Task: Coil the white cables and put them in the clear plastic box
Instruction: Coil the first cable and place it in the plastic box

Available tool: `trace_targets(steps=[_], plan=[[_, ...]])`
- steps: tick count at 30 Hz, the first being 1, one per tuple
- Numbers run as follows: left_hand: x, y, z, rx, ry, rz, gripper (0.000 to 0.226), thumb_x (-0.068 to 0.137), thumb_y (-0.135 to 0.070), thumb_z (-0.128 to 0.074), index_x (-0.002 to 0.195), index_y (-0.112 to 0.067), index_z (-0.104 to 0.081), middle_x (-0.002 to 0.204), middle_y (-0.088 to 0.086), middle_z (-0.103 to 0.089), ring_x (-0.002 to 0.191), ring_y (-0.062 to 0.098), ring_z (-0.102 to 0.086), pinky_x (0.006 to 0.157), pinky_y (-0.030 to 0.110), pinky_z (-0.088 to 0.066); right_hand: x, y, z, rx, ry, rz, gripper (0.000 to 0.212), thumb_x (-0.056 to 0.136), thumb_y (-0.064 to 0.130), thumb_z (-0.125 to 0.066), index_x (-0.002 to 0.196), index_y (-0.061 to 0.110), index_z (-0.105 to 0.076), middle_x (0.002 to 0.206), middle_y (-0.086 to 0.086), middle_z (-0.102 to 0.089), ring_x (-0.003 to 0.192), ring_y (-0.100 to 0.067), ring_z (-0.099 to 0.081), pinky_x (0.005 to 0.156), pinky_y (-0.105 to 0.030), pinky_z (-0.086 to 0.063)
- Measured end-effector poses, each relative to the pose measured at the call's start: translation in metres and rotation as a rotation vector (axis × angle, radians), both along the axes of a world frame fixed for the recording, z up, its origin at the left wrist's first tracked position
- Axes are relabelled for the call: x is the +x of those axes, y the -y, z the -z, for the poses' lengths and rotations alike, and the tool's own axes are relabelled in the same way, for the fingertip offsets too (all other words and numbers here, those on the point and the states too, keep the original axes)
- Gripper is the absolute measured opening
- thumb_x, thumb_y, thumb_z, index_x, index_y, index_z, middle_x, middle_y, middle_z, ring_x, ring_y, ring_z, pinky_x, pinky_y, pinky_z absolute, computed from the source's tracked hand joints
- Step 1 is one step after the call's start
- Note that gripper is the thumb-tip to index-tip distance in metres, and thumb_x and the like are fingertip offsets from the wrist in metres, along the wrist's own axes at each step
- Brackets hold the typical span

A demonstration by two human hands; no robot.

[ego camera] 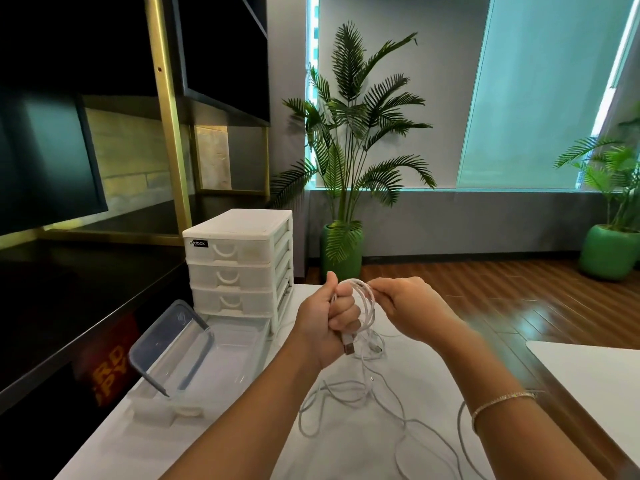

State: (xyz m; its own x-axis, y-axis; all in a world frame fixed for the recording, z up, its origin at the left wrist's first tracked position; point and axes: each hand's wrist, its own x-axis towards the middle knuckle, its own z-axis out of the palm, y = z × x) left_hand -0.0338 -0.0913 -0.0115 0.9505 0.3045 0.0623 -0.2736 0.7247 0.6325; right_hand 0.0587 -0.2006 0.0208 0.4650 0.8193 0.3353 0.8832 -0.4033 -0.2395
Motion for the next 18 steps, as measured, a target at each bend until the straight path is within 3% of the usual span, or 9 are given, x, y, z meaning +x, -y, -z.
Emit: trace_targets(steps=[6,10,13,15,18], plan=[[0.003,0.005,-0.003,-0.265,0.108,0.037,0.048,0.101,-0.033,-0.026,0.073,-0.006,-0.053,0.039,-0.003,-0.034,0.03,0.008,-0.032,0.035,0.016,-0.032,-0.002,0.005,-0.002,-0.148,0.057,0.03,0.025,0.099,0.023,-0.04,0.111,0.022,-0.062,0.086,0.002,-0.061,0.073,-0.017,-0.051,0.057,-0.019,-0.034],[0.006,-0.002,-0.008,-0.335,0.126,-0.053,0.041,0.101,-0.032,-0.029,0.088,-0.003,-0.055,0.042,-0.003,-0.033,0.032,0.008,-0.031,0.036,0.017,-0.03,-0.006,0.011,-0.006,-0.221,0.046,0.039,0.027,0.098,0.021,-0.043,0.117,0.021,-0.062,0.108,0.002,-0.068,0.082,-0.013,-0.054,0.069,-0.023,-0.045],[0.007,-0.001,-0.009,-0.305,0.084,-0.113,0.039,0.101,-0.03,-0.03,0.108,0.001,-0.053,0.042,-0.003,-0.032,0.032,0.008,-0.032,0.036,0.016,-0.034,-0.013,0.012,-0.007,-0.277,0.062,0.055,0.026,0.096,0.025,-0.047,0.114,0.024,-0.065,0.111,0.0,-0.067,0.095,-0.019,-0.06,0.078,-0.028,-0.051],[0.006,0.001,-0.009,-0.268,0.048,-0.154,0.041,0.102,-0.022,-0.03,0.126,0.007,-0.044,0.046,-0.001,-0.035,0.033,0.006,-0.035,0.039,0.015,-0.04,-0.019,0.011,-0.009,-0.31,0.093,0.056,0.025,0.094,0.03,-0.049,0.112,0.026,-0.066,0.11,0.0,-0.067,0.098,-0.02,-0.059,0.072,-0.026,-0.046],[0.004,0.002,-0.007,-0.121,-0.02,-0.255,0.04,0.102,-0.015,-0.032,0.133,0.01,-0.038,0.067,0.002,-0.043,0.046,0.007,-0.047,0.054,0.016,-0.052,-0.027,0.011,-0.011,-0.342,0.138,0.034,0.025,0.092,0.035,-0.053,0.111,0.027,-0.066,0.109,0.0,-0.068,0.096,-0.019,-0.059,0.06,-0.021,-0.037]])
